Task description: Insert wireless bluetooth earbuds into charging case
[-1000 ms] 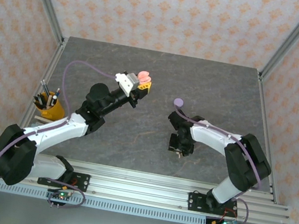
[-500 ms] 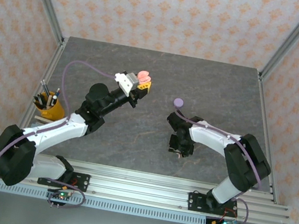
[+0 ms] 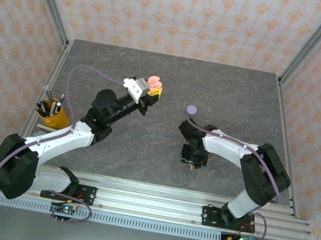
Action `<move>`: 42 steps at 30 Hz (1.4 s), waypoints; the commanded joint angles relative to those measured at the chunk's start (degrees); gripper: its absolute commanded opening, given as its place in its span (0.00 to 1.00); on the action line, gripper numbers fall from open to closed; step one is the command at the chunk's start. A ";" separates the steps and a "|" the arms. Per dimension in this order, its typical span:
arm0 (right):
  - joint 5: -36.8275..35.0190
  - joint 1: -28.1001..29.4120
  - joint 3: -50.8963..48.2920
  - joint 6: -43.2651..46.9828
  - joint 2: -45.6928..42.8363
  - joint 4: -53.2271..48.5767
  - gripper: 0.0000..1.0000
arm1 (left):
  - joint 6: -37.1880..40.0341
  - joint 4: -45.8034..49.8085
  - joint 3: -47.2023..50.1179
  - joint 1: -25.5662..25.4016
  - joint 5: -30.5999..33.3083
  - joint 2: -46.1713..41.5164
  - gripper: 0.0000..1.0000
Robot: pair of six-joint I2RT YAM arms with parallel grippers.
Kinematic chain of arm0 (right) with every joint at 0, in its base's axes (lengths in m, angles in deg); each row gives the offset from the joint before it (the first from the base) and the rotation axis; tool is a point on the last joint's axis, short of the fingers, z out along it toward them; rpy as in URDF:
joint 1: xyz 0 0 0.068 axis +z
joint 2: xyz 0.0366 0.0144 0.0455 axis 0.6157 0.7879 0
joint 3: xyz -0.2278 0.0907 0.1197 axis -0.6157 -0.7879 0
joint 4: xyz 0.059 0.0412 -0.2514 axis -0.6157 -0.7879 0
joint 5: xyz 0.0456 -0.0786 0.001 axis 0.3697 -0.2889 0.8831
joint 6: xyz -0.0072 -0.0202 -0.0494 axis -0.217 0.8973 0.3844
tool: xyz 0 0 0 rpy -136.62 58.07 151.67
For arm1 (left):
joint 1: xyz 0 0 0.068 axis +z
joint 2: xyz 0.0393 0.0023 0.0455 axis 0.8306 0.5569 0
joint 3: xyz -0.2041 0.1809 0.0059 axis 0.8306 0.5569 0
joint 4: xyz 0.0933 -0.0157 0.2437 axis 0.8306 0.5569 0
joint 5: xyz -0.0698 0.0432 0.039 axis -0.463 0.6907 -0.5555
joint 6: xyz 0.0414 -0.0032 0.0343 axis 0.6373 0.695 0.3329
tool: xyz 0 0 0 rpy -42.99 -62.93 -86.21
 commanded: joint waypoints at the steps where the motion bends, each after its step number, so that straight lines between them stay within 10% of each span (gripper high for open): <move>1: -4.14 0.00 -1.06 -0.95 1.07 -5.94 0.32 | -0.98 -2.15 -2.35 0.31 -0.30 0.10 0.00; 42: -3.71 -0.18 3.10 -0.25 -4.64 -1.26 0.17 | -0.89 -1.02 -3.75 0.23 0.04 1.04 0.00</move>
